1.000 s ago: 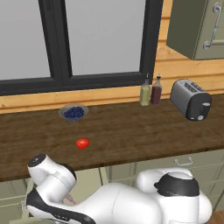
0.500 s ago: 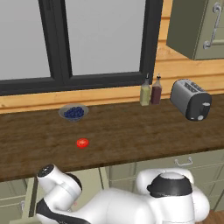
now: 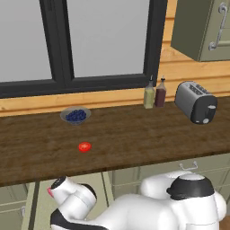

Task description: Pick the tongs from the drawer and place it on the counter.

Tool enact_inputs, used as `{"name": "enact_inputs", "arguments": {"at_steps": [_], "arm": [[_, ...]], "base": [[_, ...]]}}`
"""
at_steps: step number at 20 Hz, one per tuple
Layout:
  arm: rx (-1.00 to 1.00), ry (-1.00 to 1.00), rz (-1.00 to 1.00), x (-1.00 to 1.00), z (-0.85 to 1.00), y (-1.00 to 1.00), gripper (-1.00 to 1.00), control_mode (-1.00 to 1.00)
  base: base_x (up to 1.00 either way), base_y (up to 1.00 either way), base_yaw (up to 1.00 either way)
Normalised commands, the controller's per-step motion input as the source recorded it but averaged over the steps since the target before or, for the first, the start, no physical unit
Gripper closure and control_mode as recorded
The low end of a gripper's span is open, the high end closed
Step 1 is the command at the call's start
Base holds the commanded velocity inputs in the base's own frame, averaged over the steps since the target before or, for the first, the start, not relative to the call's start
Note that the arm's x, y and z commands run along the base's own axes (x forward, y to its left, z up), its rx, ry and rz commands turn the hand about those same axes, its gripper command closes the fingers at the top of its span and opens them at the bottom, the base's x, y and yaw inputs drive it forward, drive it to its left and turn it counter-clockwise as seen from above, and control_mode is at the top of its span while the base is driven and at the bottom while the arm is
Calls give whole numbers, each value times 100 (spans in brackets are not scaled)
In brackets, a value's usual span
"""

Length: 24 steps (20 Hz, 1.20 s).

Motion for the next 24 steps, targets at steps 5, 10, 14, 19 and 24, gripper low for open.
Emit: {"name": "enact_inputs", "arguments": {"at_steps": [5, 10, 14, 19, 24], "arm": [[-5, 2, 3, -100, -16, -100, -100, -100], [1, 0, 0, -77, 73, -41, -100, -100], [-2, -3, 8, -12, 100, 30, -100, -100], [-22, 0, 22, 0, 100, 95, -100, -100], [-36, 4, 11, 0, 73, 92, -100, -100]], "base": [[0, 0, 0], [0, 0, 0], [0, 0, 0], [0, 0, 0], [0, 0, 0]]}}
